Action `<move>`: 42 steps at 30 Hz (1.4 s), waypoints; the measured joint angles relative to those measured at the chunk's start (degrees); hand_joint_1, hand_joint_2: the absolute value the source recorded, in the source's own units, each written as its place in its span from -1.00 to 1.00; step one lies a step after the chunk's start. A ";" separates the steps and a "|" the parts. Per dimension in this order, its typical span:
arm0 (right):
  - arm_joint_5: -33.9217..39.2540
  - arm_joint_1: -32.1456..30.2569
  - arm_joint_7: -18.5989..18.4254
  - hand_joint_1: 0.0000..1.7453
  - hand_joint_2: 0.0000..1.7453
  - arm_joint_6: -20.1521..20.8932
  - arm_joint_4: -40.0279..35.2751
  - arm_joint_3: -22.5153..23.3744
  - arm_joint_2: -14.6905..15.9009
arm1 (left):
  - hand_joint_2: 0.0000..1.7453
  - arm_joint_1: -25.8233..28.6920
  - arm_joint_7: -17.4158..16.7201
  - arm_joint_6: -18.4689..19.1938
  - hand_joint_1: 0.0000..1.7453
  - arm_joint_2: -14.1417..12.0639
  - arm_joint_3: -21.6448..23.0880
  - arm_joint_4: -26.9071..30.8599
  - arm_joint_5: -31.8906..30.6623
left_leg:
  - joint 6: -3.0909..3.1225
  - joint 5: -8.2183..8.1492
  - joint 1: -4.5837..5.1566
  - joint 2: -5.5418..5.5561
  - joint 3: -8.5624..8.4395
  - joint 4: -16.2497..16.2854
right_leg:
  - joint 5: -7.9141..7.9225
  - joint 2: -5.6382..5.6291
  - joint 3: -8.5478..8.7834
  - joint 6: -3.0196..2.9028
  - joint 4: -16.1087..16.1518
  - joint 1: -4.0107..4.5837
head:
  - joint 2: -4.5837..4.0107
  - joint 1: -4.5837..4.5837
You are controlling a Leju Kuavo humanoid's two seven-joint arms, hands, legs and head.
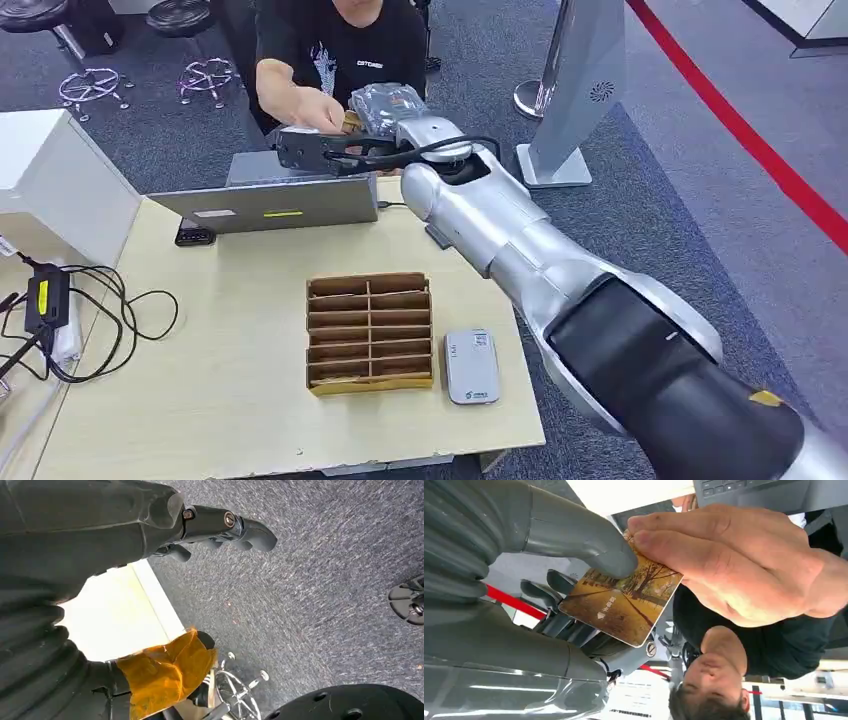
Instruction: Pass the card to the sensor for recognition and then transmit it.
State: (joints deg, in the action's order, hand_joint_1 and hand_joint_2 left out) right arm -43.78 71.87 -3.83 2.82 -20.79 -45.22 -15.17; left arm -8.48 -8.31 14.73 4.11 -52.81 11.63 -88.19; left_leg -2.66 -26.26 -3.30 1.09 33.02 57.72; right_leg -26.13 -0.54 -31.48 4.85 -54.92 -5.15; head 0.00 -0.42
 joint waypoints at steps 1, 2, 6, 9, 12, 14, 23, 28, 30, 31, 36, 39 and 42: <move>-0.13 -0.02 -0.31 -0.10 1.00 -0.04 0.20 -0.04 0.00 | 1.00 0.00 0.06 0.00 -1.00 0.00 0.04 0.00 0.00 | 0.00 -0.01 0.00 0.00 0.01 0.00 | 0.00 0.02 0.00 0.00 0.01 0.00 | 0.00 0.00; -0.24 -0.07 -0.35 -0.98 1.00 -0.26 0.48 -0.13 0.00 | 1.00 -0.02 0.07 0.02 -1.00 0.02 0.11 0.00 0.00 | 0.00 -0.01 0.00 0.01 0.02 0.00 | -0.01 0.02 0.00 0.01 0.02 0.00 | 0.00 0.00; 2.49 -0.70 2.68 -1.00 1.00 -0.44 1.07 0.22 0.00 | 1.00 -0.02 0.07 0.28 -1.00 0.00 0.24 0.00 0.02 | 0.02 -0.05 0.00 -0.10 0.01 0.00 | 0.00 -0.05 -0.01 0.01 0.03 0.00 | 0.00 0.00; 5.53 -1.85 8.85 -1.00 1.00 -1.83 0.29 1.70 0.00 | 1.00 0.23 0.68 -0.26 -1.00 0.00 0.24 0.00 0.24 | 0.02 -0.05 0.00 -0.10 0.00 0.00 | 0.00 -0.05 -0.02 0.01 0.02 0.00 | 0.00 0.00; 6.91 -2.56 11.90 -1.00 1.00 -2.87 -0.94 2.76 -0.13 | 1.00 0.60 1.27 -0.59 -1.00 0.00 0.24 0.00 0.37 | 0.02 -0.04 -0.02 -0.09 -0.01 -0.01 | 0.00 -0.03 -0.02 0.01 0.02 0.01 | 0.00 0.00; 9.48 -4.20 16.07 -1.00 1.00 -4.85 -3.42 4.00 -0.07 | 1.00 1.08 1.79 -1.12 -1.00 -0.02 0.18 0.00 0.96 | 0.02 -0.04 -0.02 -0.12 -0.02 -0.01 | -0.01 -0.05 -0.02 0.00 0.02 0.01 | 0.00 0.00; 35.56 -33.59 31.25 -1.00 1.00 0.94 -43.63 7.43 11.22 | 1.00 3.80 2.45 -3.23 -1.00 -0.15 -4.04 0.00 6.82 | 0.18 -0.24 -0.03 0.05 -0.10 -0.01 | -0.09 0.18 0.24 0.04 0.38 0.04 | 0.00 0.02; 35.60 -50.00 38.50 -1.00 1.00 2.15 -58.17 10.25 18.89 | 1.00 4.40 2.27 -3.96 -1.00 -0.20 -5.99 0.00 8.00 | 0.22 -0.37 -0.03 -0.02 -0.10 -0.01 | -0.13 0.15 0.26 0.11 0.46 0.04 | 0.00 -0.02; 33.79 -55.41 40.57 -1.00 1.00 3.48 -61.93 11.41 20.72 | 1.00 4.41 2.21 -4.13 -1.00 -0.20 -6.40 0.00 8.11 | 0.16 -0.40 -0.03 -0.02 -0.11 -0.02 | -0.16 0.14 0.26 0.14 0.45 0.04 | 0.00 -0.02; 33.02 -57.40 41.14 -1.00 1.00 3.89 -63.15 11.78 21.36 | 1.00 4.40 2.19 -4.13 -1.00 -0.20 -6.64 0.00 8.15 | 0.16 -0.40 -0.03 -0.02 -0.11 -0.03 | -0.17 0.14 0.26 0.14 0.45 0.04 | 0.00 -0.02; 31.71 -63.77 42.23 -1.00 1.00 4.22 -67.28 12.79 23.34 | 1.00 4.39 2.19 -4.42 -1.00 -0.20 -7.30 0.00 8.31 | 0.16 -0.40 -0.04 -0.08 -0.13 -0.04 | -0.20 0.08 0.26 0.12 0.43 0.05 | 0.00 -0.02; 31.43 -64.77 42.19 -1.00 1.00 4.22 -68.52 13.18 23.91 | 1.00 4.38 2.19 -4.41 -1.00 -0.20 -7.43 0.00 8.31 | 0.16 -0.40 -0.04 -0.08 -0.13 -0.04 | -0.19 0.08 0.28 0.12 0.44 0.05 | 0.00 0.00; 27.67 -65.25 41.79 -1.00 1.00 2.97 -69.09 13.07 24.09 | 1.00 4.38 2.03 -4.41 -1.00 -0.20 -7.56 0.00 8.28 | 0.16 -0.40 -0.04 -0.07 -0.14 -0.03 | -0.19 0.08 0.31 0.11 0.43 0.05 | 0.00 0.00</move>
State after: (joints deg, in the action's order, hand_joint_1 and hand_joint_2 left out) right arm -16.11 6.63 37.97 5.79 -89.88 -32.15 8.92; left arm -4.10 -6.27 10.32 3.91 -60.37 11.63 -79.91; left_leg -2.50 -26.66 -3.34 1.02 32.88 57.68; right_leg -26.32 -0.46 -31.17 4.96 -54.48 -5.10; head 0.00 -0.42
